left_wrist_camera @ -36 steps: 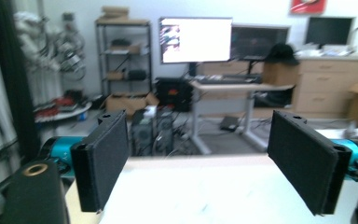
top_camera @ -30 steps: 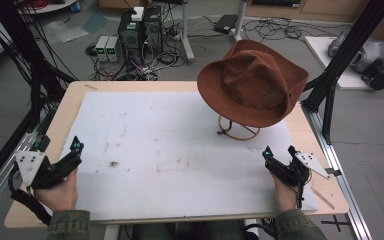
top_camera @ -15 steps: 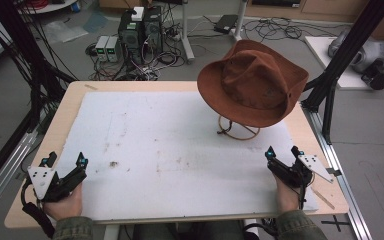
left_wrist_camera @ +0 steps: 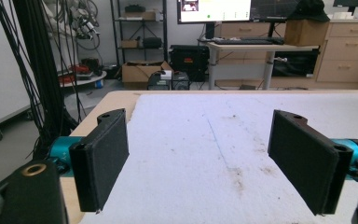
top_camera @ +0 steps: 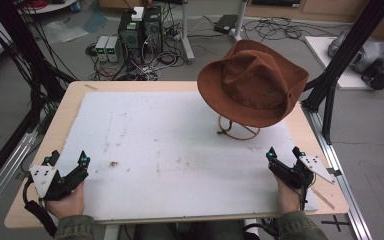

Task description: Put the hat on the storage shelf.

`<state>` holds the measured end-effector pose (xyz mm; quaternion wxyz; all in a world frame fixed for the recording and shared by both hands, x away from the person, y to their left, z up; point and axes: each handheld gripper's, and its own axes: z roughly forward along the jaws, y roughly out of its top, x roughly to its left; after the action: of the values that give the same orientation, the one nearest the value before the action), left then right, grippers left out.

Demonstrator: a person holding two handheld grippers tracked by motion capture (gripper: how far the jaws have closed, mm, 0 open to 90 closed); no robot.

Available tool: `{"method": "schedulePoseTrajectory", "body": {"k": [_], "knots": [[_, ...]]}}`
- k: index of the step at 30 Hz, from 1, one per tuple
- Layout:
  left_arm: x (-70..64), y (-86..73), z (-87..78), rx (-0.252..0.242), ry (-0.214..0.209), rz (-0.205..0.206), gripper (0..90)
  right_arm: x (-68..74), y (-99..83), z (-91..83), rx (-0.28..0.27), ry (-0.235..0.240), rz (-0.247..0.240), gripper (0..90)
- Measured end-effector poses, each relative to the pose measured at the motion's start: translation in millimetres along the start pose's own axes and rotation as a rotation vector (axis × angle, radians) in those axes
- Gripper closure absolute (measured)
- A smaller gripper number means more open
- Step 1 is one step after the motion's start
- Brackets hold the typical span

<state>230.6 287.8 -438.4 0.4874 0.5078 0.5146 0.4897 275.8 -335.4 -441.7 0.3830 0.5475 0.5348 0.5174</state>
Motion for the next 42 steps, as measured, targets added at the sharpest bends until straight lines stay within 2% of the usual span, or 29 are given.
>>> {"method": "schedulePoseTrajectory", "body": {"k": [6, 18, 27, 34, 42], "knots": [[2.0, -1.0, 0.7, 0.005, 0.0, -0.021, 20.5, -0.4, -0.4, 0.7, 0.005, 0.001, 0.002, 10.7], [0.8, -1.6, 2.1, 0.012, -0.014, -0.021, 20.5, -0.4, -0.6, 1.1, 0.011, 0.006, 0.003, 10.7], [5.6, -2.4, 1.7, 0.017, -0.009, -0.059, 20.6, -0.8, -1.0, 1.8, 0.019, 0.007, 0.007, 10.7], [3.0, -1.2, 1.7, 0.016, -0.013, -0.029, 20.6, -0.3, -1.5, 2.2, 0.034, 0.006, 0.01, 10.7], [4.6, -2.3, 3.2, 0.026, -0.017, -0.034, 20.6, -1.0, -1.8, 3.3, 0.038, 0.007, 0.014, 10.7]]}}
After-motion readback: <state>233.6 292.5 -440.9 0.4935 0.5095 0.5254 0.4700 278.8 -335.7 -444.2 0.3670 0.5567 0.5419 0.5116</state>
